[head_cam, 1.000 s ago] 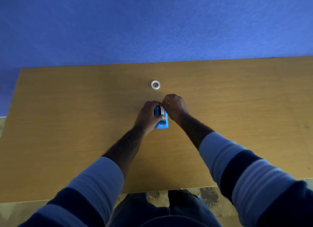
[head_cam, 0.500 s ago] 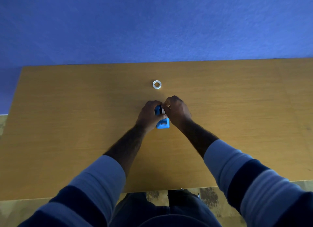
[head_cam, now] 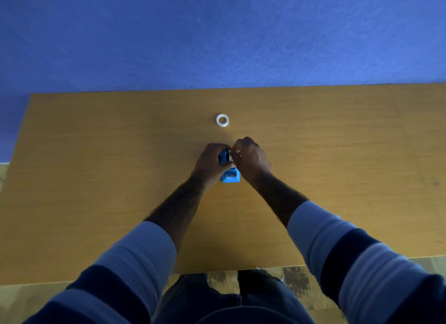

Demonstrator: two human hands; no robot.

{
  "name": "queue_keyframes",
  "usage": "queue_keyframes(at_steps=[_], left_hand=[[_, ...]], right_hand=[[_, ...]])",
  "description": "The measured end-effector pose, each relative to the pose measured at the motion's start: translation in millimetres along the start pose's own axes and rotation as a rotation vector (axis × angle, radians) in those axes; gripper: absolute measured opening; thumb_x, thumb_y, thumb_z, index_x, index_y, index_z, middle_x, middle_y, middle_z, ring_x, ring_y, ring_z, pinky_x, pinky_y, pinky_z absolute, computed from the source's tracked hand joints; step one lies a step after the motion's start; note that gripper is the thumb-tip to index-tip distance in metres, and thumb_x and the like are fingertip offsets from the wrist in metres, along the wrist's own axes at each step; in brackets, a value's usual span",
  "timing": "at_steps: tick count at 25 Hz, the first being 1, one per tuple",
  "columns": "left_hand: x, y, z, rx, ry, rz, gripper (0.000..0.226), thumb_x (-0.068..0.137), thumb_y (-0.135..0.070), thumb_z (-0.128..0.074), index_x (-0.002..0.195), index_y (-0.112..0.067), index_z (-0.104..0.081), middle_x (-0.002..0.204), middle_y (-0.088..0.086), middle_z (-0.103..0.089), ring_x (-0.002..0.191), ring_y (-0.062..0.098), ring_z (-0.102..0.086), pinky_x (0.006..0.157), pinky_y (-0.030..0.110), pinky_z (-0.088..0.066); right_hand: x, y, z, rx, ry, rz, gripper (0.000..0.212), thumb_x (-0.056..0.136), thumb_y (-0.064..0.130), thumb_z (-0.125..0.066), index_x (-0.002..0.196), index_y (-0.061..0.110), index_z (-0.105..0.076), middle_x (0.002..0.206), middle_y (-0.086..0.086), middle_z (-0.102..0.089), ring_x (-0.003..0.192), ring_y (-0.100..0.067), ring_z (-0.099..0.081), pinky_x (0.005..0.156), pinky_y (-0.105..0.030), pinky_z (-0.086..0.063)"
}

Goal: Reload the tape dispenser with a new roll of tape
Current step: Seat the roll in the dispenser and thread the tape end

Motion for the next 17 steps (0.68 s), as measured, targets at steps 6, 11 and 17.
queue_keyframes(at_steps=[6,11,17], left_hand=[[-1.1,-5.3,-3.2,0.054,-0.008,0.006,0.042,0.077,-0.018,-0.078,0.113,-0.027,-0.059,0.112,-0.009,-0.053,0.101,0.011,-0.059,0.083,0.024,-0.047],[-2.1,-4.1,-3.3,0.050,0.009,0.016,0.049,0.076,-0.021,-0.081,0.119,-0.024,-0.058,0.117,-0.006,-0.056,0.103,0.009,-0.057,0.082,0.020,-0.045],[-2.5,-1.6,0.4,0.023,0.011,-0.005,0.042,0.083,-0.019,-0.076,0.123,-0.018,-0.063,0.120,-0.001,-0.058,0.102,0.006,-0.052,0.077,0.007,-0.035]], right_hand=[[-0.2,4.1,1.3,-0.019,-0.023,-0.048,0.010,0.094,0.016,-0.064,0.096,0.007,-0.069,0.095,-0.006,-0.061,0.073,-0.013,-0.055,0.054,-0.021,-0.035],[10.9,3.9,-0.1,-0.047,0.034,-0.105,0.014,0.097,0.018,-0.058,0.093,0.007,-0.067,0.090,-0.003,-0.055,0.069,-0.012,-0.050,0.050,-0.019,-0.029],[-2.2,3.9,1.3,-0.008,-0.022,-0.053,0.013,0.095,0.017,-0.060,0.095,0.006,-0.068,0.093,-0.005,-0.059,0.073,-0.015,-0.055,0.054,-0.023,-0.039]])
Point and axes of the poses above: each hand's wrist, its own x-axis towards the middle knuckle, its own z-axis out of the back of the hand, y = z × x, the point moved 7 cm from there along x, towards the middle knuckle
